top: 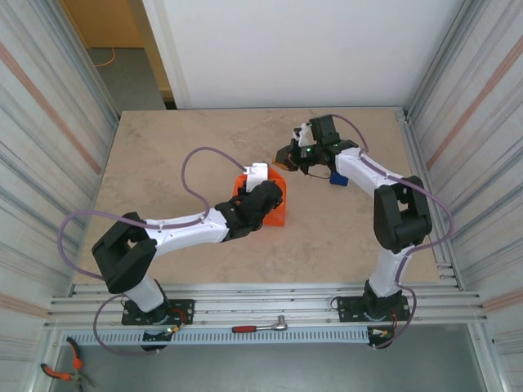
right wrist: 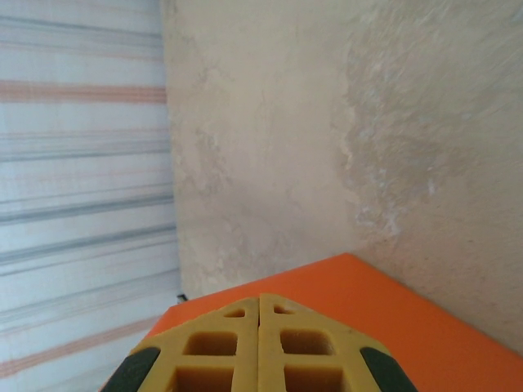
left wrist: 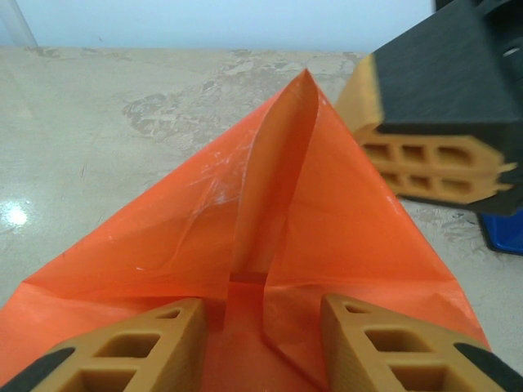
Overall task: Wrap the gift box in paper
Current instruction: Fold the seventh fold of the wrapping paper on the gift box, then fold the wrapping paper for the gift box.
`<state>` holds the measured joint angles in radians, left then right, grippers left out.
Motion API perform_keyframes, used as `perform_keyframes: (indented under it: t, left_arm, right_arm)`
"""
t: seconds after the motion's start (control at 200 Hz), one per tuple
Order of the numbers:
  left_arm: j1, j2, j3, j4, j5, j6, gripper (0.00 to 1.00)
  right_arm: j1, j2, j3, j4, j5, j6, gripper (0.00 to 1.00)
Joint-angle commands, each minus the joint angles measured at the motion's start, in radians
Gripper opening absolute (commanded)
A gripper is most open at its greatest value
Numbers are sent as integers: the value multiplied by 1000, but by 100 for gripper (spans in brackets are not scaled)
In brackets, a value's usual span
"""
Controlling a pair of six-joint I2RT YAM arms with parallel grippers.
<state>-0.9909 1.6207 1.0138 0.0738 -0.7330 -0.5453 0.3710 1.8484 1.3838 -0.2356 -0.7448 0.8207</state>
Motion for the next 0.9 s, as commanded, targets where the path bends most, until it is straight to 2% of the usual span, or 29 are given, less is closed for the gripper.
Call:
perform_keyframes:
  t: [0.0,0.291,0.897]
  left_arm:
    - [-15,69,-43,-179,63,-54,42]
    - [-15,77,-37,-194,63,-64,42]
    - [-17,93,-30,-215,63,-96,41]
  right_arm:
    - [29,34,35,-13,-81,11,0]
    - [75,-4,-5,-58,-140,-31,0]
    - [75,-119,-118,-125,-86,-50,0]
